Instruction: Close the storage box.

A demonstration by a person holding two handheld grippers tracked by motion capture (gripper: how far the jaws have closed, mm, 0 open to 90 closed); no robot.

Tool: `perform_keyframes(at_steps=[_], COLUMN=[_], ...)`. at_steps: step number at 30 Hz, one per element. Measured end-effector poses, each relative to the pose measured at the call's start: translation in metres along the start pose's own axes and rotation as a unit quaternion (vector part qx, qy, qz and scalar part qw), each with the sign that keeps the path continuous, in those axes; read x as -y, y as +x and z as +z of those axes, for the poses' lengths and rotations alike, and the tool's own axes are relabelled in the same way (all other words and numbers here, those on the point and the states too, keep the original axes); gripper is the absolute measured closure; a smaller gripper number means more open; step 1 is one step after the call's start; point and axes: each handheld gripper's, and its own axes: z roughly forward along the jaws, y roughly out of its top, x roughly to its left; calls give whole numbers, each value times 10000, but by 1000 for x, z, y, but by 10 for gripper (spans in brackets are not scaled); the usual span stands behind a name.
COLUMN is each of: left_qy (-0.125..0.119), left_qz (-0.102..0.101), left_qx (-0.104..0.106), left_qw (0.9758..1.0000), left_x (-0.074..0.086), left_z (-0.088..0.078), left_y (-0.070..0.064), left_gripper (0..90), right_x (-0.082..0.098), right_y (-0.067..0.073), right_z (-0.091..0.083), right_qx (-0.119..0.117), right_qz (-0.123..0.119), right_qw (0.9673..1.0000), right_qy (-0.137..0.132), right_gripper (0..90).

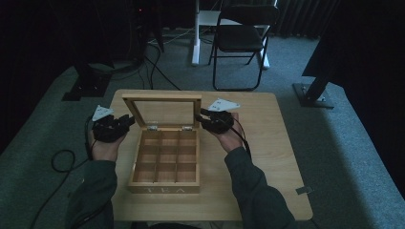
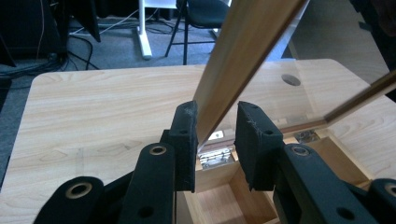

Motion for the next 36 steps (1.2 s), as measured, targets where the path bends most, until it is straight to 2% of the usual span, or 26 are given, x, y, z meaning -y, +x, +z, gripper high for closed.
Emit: perform_keyframes(at_steps=[4,9,20,25,28,36], left_qy=[-12,-16,-11,8,-22,-18], left_qz=[-7,-24,12,46,-5,-25], left_qx=[4,45,130,151,194,224], left_qw=[10000,10000,9999,9999,9998,9997], left_x=[-1,1,7,10,13,21], left_z=[-1,-3,-8,-10,-12,-16], left_y=[0,-2,-3,-4,-4,-5], left_gripper=[699,703,739,739,739,740], right_x=[4,8,8,9,11,14], right_y=[3,7,14,18,21,30], right_z=[-4,-8,-20,-23,-23,-27], right_qx=[-55,-1,79,73,51,164], right_qz=[55,155,98,154,205,101], right_qw=[10000,9999,9999,9998,9998,9998], right_qy=[-27,-50,-67,-58,-47,-18], right_gripper=[656,673,709,712,712,706])
